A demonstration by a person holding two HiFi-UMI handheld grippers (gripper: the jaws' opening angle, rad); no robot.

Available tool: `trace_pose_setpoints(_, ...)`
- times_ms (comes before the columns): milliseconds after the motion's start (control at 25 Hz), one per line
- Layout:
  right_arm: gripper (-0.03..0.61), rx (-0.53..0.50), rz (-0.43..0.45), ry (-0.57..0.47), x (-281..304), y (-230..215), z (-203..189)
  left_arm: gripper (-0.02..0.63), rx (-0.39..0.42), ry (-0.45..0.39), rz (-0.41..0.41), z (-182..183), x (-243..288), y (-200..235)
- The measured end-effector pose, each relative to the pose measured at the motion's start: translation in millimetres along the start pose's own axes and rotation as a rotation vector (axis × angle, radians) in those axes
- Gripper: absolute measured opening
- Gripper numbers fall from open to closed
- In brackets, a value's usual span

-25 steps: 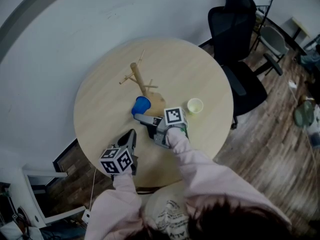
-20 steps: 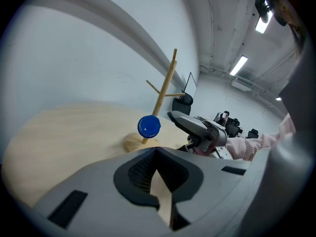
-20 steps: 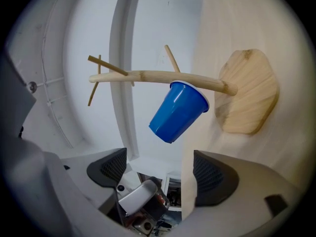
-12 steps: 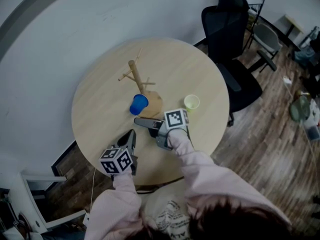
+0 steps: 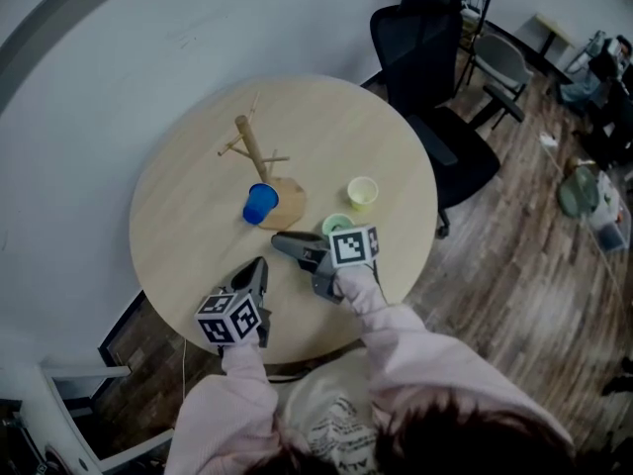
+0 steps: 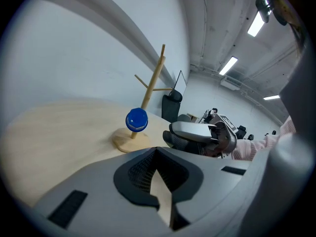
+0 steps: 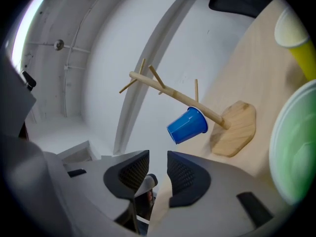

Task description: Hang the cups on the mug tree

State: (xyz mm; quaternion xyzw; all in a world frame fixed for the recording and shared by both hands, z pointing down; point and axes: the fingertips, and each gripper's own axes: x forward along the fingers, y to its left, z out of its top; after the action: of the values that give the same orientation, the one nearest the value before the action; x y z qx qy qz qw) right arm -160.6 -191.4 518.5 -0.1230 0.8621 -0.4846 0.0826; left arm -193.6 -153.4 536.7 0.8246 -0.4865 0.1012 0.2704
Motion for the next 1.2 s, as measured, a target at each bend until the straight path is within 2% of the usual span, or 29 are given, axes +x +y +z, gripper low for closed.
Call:
trace_pose_setpoints(360, 0.034, -0.105, -0.158, -0.079, -30.5, -6.8, -4.6, 0.0, 0.053, 0.034, -0.09, -6.0, 7.7, -20.5)
trace_pose_setpoints(560, 0.029, -0.148, -0.222, -0.123, -47.6, -8.4, -8.7, 0.0, 0.073, 0.048, -0.137, -11.3, 11.3, -31.7)
trace_pose_setpoints(720, 0.003, -0.251, -0.299, -0.143, -63.2, -7.7, -7.9, 0.0, 0.089, 0.053, -0.171, -13.6, 14.1, -42.0)
trace_pose_setpoints(880, 0.003, -0.338, -0.378, -0.145, -79.1, -9.1, -7.9, 0.0, 0.105, 0.062, -0.193, -15.8, 18.7, -50.7)
trace_pose_setpoints(1200, 0.003, -0.44, -0.5, -0.11, -122.9, -24.4, -12.1, 0.0, 0.115, 0.085, -0.2, -20.4, 36.0, -72.3)
